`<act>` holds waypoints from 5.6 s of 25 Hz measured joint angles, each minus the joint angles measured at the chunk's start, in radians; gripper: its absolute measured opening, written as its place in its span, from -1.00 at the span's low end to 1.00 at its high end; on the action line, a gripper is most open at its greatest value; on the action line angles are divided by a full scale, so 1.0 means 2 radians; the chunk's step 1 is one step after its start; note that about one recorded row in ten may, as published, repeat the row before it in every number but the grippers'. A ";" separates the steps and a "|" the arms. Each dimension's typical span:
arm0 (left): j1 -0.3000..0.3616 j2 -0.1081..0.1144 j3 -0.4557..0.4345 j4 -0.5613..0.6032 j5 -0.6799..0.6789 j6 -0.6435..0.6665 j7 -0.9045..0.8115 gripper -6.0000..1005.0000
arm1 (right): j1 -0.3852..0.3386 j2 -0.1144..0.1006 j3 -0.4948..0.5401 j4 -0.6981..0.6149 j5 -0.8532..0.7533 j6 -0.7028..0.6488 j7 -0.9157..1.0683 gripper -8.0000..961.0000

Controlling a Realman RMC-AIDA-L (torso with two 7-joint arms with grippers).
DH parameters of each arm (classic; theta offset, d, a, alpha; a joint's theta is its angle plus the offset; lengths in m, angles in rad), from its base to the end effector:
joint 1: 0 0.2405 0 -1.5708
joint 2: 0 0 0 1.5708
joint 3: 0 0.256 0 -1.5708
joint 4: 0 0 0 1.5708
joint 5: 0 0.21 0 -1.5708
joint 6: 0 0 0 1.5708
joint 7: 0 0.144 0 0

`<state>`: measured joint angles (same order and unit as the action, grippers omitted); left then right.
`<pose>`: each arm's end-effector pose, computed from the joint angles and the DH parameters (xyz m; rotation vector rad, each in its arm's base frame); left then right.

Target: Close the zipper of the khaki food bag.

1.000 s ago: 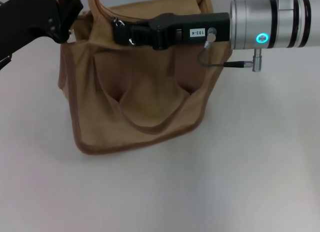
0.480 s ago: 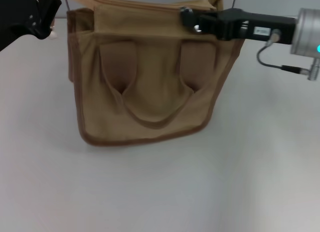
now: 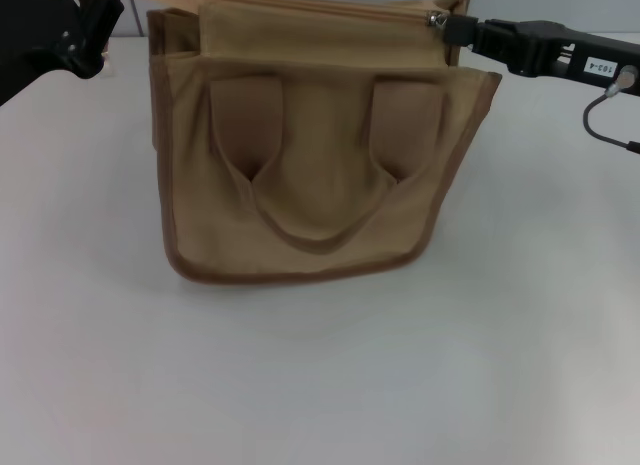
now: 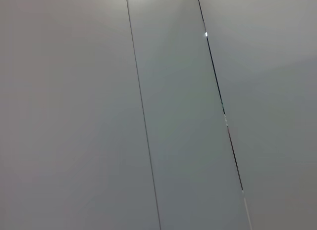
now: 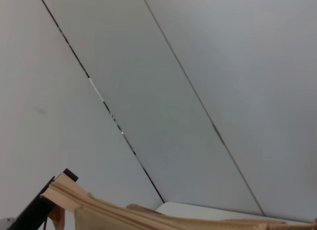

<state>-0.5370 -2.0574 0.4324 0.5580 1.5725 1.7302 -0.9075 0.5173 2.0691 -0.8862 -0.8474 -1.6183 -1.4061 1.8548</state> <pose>-0.2400 0.3414 0.0732 -2.1612 -0.0214 -1.1735 0.2068 0.3730 0.0401 -2.4612 0.9557 1.0504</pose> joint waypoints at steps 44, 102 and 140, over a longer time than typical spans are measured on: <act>0.048 -0.001 -0.007 -0.022 0.001 -0.030 -0.002 -0.83 | -0.033 0.004 0.034 0.177 -0.078 -0.226 -0.445 0.70; 0.077 0.033 0.220 0.014 0.126 0.083 -0.117 0.66 | -0.001 0.005 0.008 0.224 -0.105 -0.177 -0.452 0.70; 0.051 0.032 0.225 0.013 0.132 0.058 -0.119 0.66 | 0.005 0.005 0.007 0.229 -0.105 -0.164 -0.460 0.70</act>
<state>-0.4343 -1.9939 0.8819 0.5844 1.8367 1.8468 -1.1458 0.5279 2.0800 -0.8713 -0.3896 -1.8292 -1.7333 0.9339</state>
